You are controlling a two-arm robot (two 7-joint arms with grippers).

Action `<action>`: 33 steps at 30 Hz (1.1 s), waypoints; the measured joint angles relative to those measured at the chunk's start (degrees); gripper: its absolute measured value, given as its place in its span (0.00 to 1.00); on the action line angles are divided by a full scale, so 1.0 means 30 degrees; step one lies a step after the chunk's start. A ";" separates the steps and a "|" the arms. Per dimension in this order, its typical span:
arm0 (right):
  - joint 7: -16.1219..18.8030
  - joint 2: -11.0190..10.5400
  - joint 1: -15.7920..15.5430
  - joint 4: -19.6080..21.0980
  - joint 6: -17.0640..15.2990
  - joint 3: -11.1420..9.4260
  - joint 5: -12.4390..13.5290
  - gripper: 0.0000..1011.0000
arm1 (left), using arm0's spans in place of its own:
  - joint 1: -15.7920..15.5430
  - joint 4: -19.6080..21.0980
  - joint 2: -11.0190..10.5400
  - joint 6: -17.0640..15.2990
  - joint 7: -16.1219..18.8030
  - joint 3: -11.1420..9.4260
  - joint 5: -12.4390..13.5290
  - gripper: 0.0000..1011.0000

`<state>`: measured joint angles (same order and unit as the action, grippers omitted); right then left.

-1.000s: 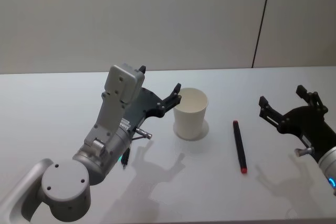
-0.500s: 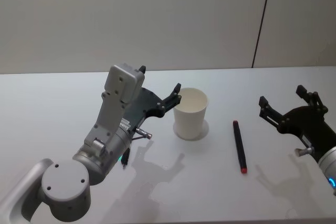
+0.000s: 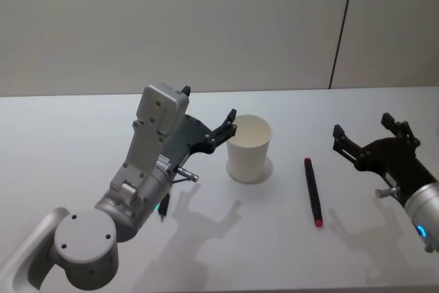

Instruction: Place the pen into the pen holder.

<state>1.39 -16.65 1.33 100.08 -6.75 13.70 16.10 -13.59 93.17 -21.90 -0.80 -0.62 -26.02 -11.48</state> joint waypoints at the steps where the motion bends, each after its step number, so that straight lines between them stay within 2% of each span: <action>1: -0.0073 0.0054 0.0051 -0.0048 -0.0098 0.0015 -0.0037 0.99 | 0.0000 0.0000 0.0001 -0.0001 0.0000 0.0000 0.0000 0.99; 4: -0.0319 0.0347 0.0315 -0.0365 -0.0427 0.0102 -0.0153 0.99 | 0.0000 0.0000 0.0001 0.0000 0.0000 -0.0001 0.0000 0.99; 8: -0.0896 0.1096 0.0970 -0.1233 -0.1086 0.0360 -0.0437 0.99 | 0.0000 -0.0001 0.0001 0.0000 0.0000 0.0000 0.0000 0.99; 10: -0.0980 0.1170 0.1036 -0.1323 -0.1172 0.0386 -0.0473 0.99 | 0.0000 0.0000 0.0001 0.0001 0.0001 0.0001 0.0000 0.99; 17: -0.1935 0.2357 0.2059 -0.2877 -0.2016 0.0828 -0.0901 0.99 | 0.0000 0.0000 0.0001 0.0000 0.0000 0.0001 0.0000 0.99; 33: -0.3758 0.4390 0.3729 -0.5939 -0.3141 0.1594 -0.1579 0.99 | 0.0000 0.0000 0.0001 0.0000 0.0000 0.0001 0.0000 0.99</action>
<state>-9.88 -3.48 12.52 82.26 -16.18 18.48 11.36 -13.59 93.17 -21.90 -0.80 -0.62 -26.02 -11.48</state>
